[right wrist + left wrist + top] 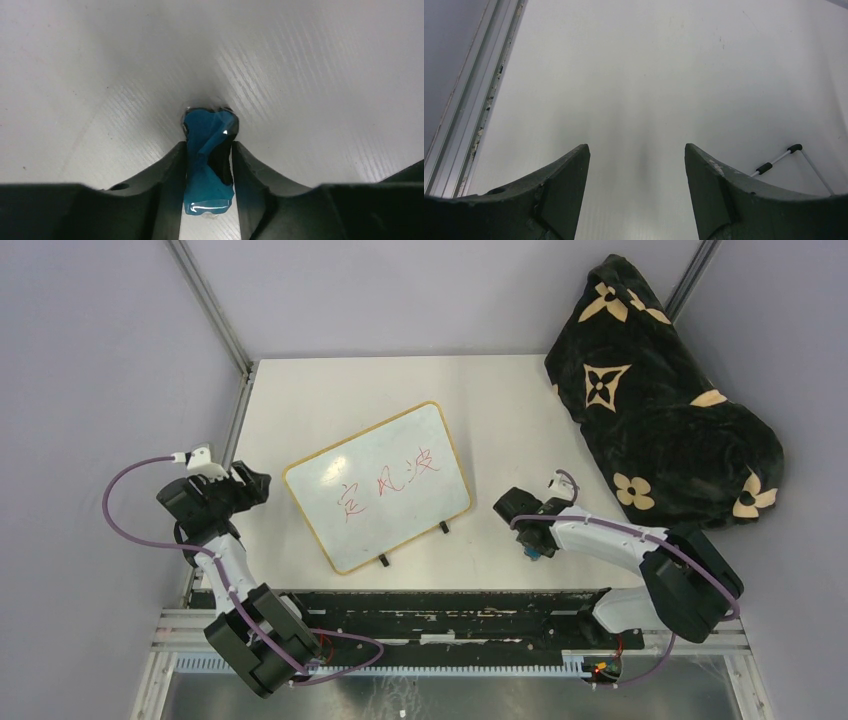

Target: Erase the whiteboard

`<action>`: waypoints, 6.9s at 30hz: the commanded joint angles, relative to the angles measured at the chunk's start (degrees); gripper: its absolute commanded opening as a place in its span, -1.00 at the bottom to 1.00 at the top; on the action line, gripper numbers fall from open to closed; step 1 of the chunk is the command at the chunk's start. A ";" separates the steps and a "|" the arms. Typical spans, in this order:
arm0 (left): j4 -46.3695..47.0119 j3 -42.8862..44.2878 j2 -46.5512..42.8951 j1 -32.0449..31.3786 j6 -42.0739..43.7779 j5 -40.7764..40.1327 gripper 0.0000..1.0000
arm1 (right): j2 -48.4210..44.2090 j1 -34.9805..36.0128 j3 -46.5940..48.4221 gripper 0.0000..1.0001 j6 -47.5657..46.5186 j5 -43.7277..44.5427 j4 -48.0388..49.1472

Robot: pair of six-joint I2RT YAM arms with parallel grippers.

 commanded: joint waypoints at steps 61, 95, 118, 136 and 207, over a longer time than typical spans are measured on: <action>-82.74 51.36 31.26 0.49 67.10 32.48 0.48 | -6.62 10.34 16.78 -0.99 -50.59 6.13 17.59; -82.78 55.37 26.55 -17.56 58.57 19.20 0.28 | -7.33 10.34 16.80 -0.99 -50.25 3.96 17.35; -82.74 49.63 29.86 -22.30 60.71 19.15 -0.23 | -4.47 10.34 17.89 -0.99 -50.43 2.85 17.21; -82.72 50.17 29.73 -22.88 61.16 17.25 -0.76 | -0.31 10.27 21.07 -0.99 -53.81 4.58 21.71; -82.75 47.77 29.45 -22.88 65.14 15.44 -0.95 | 19.89 17.09 16.44 -0.99 -71.44 7.70 76.25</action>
